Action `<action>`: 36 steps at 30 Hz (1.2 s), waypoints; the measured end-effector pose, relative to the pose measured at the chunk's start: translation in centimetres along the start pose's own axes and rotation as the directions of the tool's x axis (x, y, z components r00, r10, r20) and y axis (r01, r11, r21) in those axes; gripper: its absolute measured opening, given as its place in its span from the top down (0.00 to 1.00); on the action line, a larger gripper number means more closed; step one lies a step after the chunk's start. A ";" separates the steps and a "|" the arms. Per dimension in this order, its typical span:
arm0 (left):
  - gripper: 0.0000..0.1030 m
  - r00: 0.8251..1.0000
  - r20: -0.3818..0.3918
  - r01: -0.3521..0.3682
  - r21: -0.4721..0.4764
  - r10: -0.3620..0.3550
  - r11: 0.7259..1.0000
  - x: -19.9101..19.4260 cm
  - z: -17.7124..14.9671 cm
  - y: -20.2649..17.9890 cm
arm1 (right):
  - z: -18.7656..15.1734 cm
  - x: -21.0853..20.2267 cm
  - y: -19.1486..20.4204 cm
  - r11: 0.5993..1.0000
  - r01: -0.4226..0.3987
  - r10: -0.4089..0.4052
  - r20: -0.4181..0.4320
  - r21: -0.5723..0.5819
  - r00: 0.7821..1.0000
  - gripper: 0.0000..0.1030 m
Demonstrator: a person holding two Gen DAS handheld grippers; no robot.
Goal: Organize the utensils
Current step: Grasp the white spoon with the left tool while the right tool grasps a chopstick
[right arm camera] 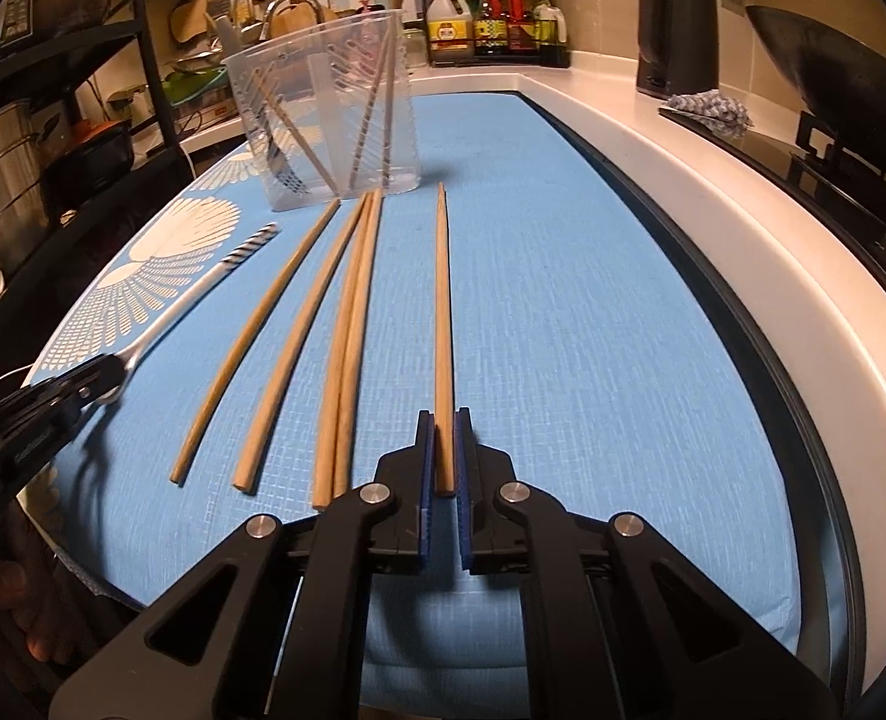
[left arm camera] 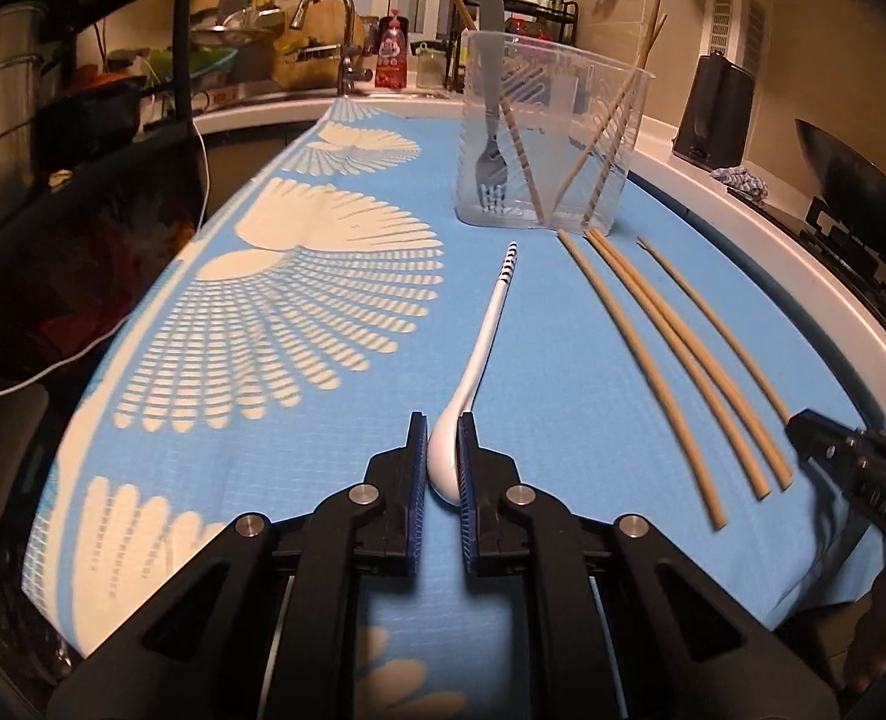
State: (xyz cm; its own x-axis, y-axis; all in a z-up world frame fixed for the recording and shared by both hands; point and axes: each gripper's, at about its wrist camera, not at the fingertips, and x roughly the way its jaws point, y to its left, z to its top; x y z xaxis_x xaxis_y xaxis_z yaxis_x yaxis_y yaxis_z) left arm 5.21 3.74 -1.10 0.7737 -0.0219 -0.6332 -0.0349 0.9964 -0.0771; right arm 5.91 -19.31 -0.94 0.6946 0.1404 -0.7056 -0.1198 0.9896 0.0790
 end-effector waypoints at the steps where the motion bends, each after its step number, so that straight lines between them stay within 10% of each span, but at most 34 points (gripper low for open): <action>1: 0.90 1.000 0.009 -0.002 0.009 0.001 1.000 -0.1 -0.1 0.3 | 0.0 0.0 0.0 1.000 0.001 -0.001 0.000 0.000 1.000 0.93; 9: 0.86 0.996 0.034 0.085 -0.022 -0.084 0.996 0.0 -0.5 1.8 | 0.1 0.2 0.3 1.000 0.003 -0.003 -0.001 -0.012 1.000 0.92; 36: 0.87 0.997 0.053 0.055 0.005 -0.056 0.998 -0.1 -1.0 1.0 | -0.1 0.2 0.1 1.000 -0.014 0.014 0.007 -0.012 1.000 0.93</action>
State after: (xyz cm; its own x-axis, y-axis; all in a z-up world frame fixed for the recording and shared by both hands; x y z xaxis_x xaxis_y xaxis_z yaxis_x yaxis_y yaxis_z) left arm 4.46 4.64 -1.92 0.8070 -0.0728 -0.5860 0.0114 0.9941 -0.1078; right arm 5.97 -19.20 -1.08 0.6976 0.1542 -0.6997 -0.1376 0.9872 0.0804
